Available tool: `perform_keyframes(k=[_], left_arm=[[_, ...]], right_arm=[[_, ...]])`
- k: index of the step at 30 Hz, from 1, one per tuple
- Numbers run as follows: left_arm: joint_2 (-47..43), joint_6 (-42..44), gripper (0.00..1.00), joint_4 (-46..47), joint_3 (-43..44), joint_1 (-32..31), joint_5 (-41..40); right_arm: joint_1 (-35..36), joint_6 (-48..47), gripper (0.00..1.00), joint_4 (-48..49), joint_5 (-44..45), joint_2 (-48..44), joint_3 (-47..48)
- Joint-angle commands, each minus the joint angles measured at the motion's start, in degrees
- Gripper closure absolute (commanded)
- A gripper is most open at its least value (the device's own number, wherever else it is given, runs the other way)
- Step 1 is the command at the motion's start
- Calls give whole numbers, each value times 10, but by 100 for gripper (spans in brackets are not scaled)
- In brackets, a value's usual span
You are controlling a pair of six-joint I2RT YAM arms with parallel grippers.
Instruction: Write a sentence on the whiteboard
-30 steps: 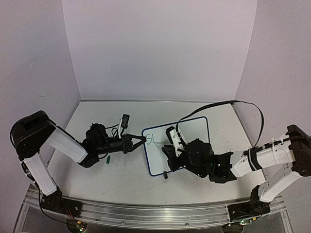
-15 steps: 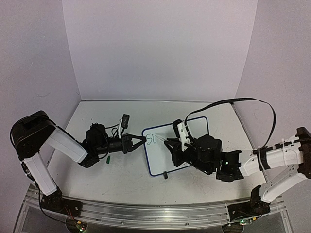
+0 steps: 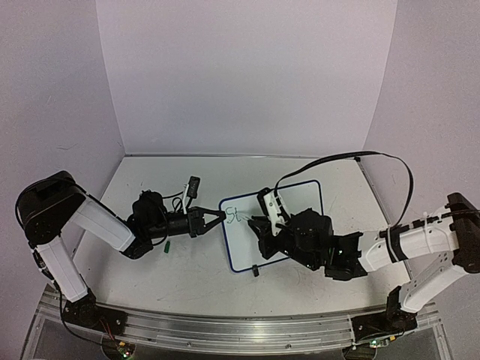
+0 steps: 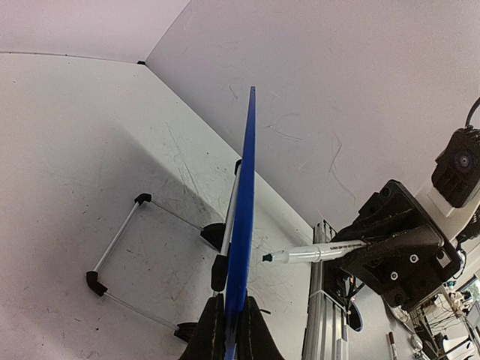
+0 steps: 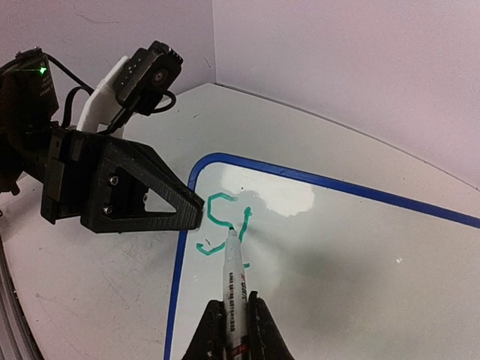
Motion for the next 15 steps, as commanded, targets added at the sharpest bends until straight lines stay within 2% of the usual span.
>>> perform_keyframes(k=[1,15], left_arm=[[-13,-19,100,6,-3,-4,27],[-22,-17,100,6,-11,-4,26]], right_arm=[[-1,-6,100,23,14,14,28],[-1,-3,100,15,45,32,33]])
